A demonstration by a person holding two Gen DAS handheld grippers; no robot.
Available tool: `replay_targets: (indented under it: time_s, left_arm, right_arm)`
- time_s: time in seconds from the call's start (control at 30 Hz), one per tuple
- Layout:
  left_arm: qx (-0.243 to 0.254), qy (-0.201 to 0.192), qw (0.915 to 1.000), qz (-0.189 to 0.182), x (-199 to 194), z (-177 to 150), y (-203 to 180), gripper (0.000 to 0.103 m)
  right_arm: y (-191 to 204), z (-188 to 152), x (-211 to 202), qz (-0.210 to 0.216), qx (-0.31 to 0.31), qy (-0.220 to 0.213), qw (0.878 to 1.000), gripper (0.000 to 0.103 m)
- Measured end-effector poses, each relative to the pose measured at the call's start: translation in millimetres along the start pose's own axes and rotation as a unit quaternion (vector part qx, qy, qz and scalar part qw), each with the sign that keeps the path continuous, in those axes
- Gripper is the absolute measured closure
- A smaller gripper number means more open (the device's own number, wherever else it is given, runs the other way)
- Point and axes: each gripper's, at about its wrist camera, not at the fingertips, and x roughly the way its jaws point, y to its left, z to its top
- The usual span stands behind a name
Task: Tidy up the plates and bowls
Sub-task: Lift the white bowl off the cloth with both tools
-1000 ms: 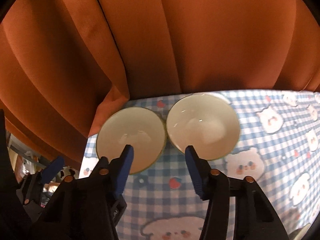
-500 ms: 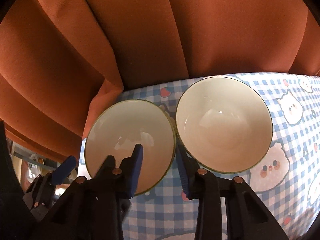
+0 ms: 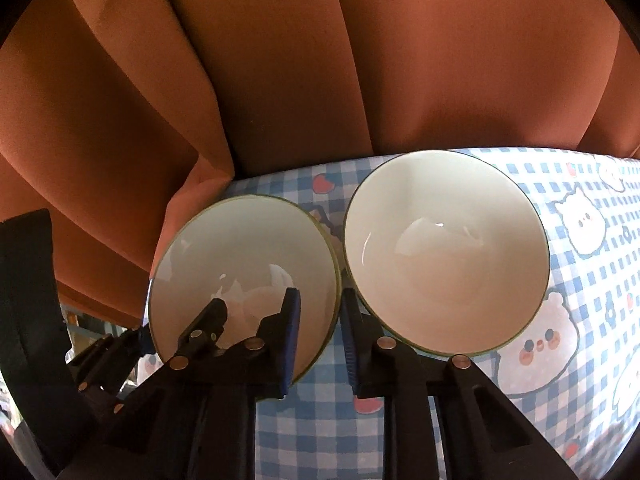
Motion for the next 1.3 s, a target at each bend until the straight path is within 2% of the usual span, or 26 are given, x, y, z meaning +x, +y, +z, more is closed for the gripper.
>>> replay_targets:
  time_s: [0.3, 0.77, 1.03, 1.3]
  left_arm:
    - [0.009, 0.008, 0.9999, -0.003, -18, -25, -9, 0.074]
    - [0.008, 0.027, 0.9996, -0.008, -47, -74, -24, 0.074]
    - [0.007, 0.023, 0.9997, -0.007, -50, -81, -29, 0.074]
    - [0.01, 0.005, 0.9999, 0.008, -52, -74, -31, 0.074]
  right_arm:
    - [-3, -19, -15, 0.009, -0.01, 0.013, 1.0, 0.08]
    - [-17, -64, -52, -0.001, -0.021, 0.031, 0.999, 0.08]
    - [-29, -79, -66, -0.003, -0.019, 0.039, 0.999, 0.08]
    - [-27, -69, -53, -0.029, -0.039, 0.031, 0.998, 0.079]
